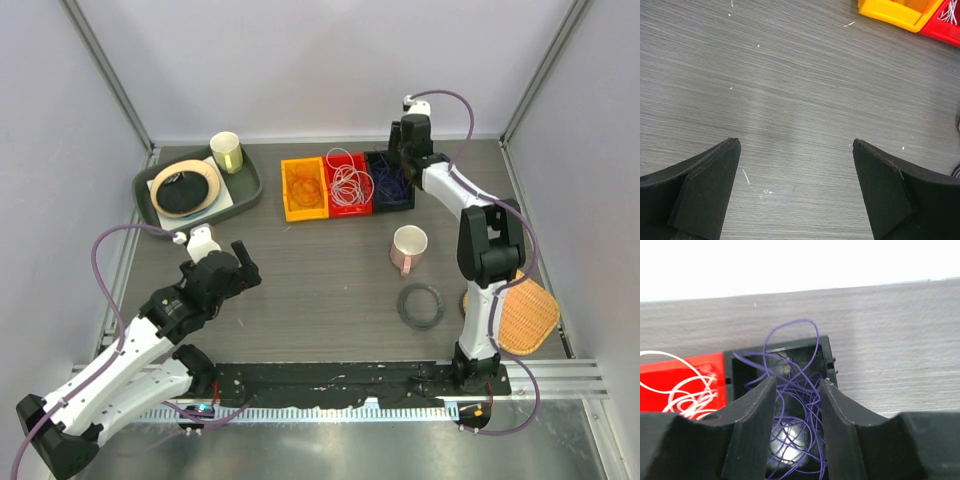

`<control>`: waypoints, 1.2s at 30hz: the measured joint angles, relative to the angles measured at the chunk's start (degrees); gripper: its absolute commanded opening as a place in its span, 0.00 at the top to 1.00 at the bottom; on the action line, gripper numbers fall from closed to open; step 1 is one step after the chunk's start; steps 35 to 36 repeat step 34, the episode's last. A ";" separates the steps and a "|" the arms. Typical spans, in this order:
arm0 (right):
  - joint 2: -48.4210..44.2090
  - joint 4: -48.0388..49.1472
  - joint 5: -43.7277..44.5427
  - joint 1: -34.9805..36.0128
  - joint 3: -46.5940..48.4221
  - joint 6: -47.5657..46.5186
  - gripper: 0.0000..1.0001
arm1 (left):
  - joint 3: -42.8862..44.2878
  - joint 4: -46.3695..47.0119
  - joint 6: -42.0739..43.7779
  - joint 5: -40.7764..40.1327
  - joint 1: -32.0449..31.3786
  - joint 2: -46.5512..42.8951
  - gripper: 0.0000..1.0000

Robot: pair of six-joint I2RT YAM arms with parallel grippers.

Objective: Untangle the cables
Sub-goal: Reset both arms

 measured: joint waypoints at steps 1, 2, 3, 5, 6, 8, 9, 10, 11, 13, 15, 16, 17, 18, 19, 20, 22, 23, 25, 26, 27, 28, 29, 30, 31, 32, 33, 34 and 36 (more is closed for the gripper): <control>-1.51 -0.50 -0.09 0.04 0.37 0.11 0.45 | 0.00 0.00 -0.09 -0.02 0.00 -0.26 0.00; -2.45 -0.74 -0.09 0.09 0.61 0.31 0.40 | 0.00 0.02 -0.13 -0.02 0.00 -0.48 0.00; -3.54 -0.87 -0.24 0.09 0.92 0.39 0.36 | 0.00 0.00 -0.20 -0.02 0.00 -0.68 0.00; -5.75 -0.98 -0.35 0.09 1.09 0.63 0.15 | 0.00 0.00 -0.46 -0.02 0.00 -0.85 0.00; -6.91 -1.20 -0.48 0.09 1.09 0.81 0.11 | 0.00 0.00 -0.57 -0.02 0.00 -0.83 0.00; -9.22 -1.25 -0.94 0.09 0.07 1.09 0.10 | 0.00 -0.02 -0.76 -0.02 0.00 -0.81 0.00; -10.62 -1.29 -0.98 0.09 -0.17 1.14 0.10 | 0.00 -0.02 -0.81 -0.02 0.00 -0.79 0.00; -12.96 -0.24 -1.22 0.09 -2.10 1.79 0.09 | 0.00 -0.07 -0.85 -0.02 0.00 -0.76 0.00; -15.76 0.11 -1.42 0.09 -4.66 2.29 0.09 | 0.00 -0.11 -0.90 -0.04 0.00 -0.66 0.00; -21.86 -0.61 -1.75 0.09 -9.11 3.06 0.08 | 0.00 -0.31 -0.98 -0.07 0.00 -0.50 0.00; -27.39 -2.56 -1.44 0.09 -11.45 3.89 0.07 | 0.00 -0.35 -1.01 0.00 0.00 -0.37 0.00; -29.99 -3.96 -1.07 0.09 -12.07 4.35 0.07 | 0.00 -0.35 -1.01 0.02 0.00 -0.35 0.00; -32.63 -5.29 -0.66 0.09 -13.07 4.98 0.07 | 0.00 -0.33 -1.01 0.04 0.00 -0.26 0.00; -35.50 -6.69 0.11 0.11 -14.43 6.05 0.07 | 0.00 -0.35 -1.01 0.11 0.00 -0.15 0.00; -38.01 -7.32 0.87 0.11 -16.26 7.28 0.07 | 0.00 -0.35 -1.01 0.17 0.00 -0.07 0.00; -41.38 -8.37 1.86 0.15 -19.15 8.83 0.06 | 0.00 -0.33 -1.01 0.22 0.00 0.00 0.00; -47.67 -10.97 3.50 0.20 -25.33 11.58 0.06 | -0.09 -0.31 -1.01 0.46 0.00 0.02 0.00; -50.58 -11.98 4.22 0.22 -28.85 12.90 0.06 | -0.17 -0.20 -1.01 0.66 0.00 0.02 0.00; -55.10 -14.60 5.35 0.26 -35.28 15.32 0.06 | -0.50 0.07 -1.01 1.03 0.00 0.02 0.00; -57.02 -15.43 5.68 0.26 -38.58 16.35 0.06 | -0.61 0.13 -1.01 1.22 0.00 0.02 0.00; -58.77 -16.41 5.92 0.26 -41.68 17.22 0.06 | -0.70 0.13 -0.98 1.40 0.00 0.04 0.00; -60.06 -17.33 6.12 0.26 -44.00 17.79 0.06 | -0.72 0.13 -1.01 1.60 0.00 0.07 0.00; -61.94 -17.88 6.21 0.26 -46.82 18.60 0.06 | -0.72 0.13 -0.98 1.68 0.00 0.09 0.00; -63.82 -18.73 6.29 0.31 -49.07 19.10 0.05 | -0.72 0.13 -1.01 1.68 0.00 0.13 0.00; -65.64 -19.37 6.38 0.33 -50.62 19.45 0.05 | -0.72 0.13 -1.01 1.68 0.00 0.15 0.00; -67.89 -19.78 6.71 0.35 -52.09 19.80 0.05 | -0.72 0.11 -1.01 1.68 0.00 0.15 0.00; -69.37 -19.96 6.95 0.35 -52.68 19.93 0.05 | -0.72 0.13 -1.01 1.68 0.00 0.15 0.00; -71.17 -19.93 7.39 0.35 -53.22 20.09 0.05 | -0.74 0.13 -1.01 1.68 0.00 0.09 0.00; -71.17 -19.93 7.39 0.35 -53.22 20.09 0.05 | -0.74 0.13 -1.01 1.68 0.00 0.09 0.00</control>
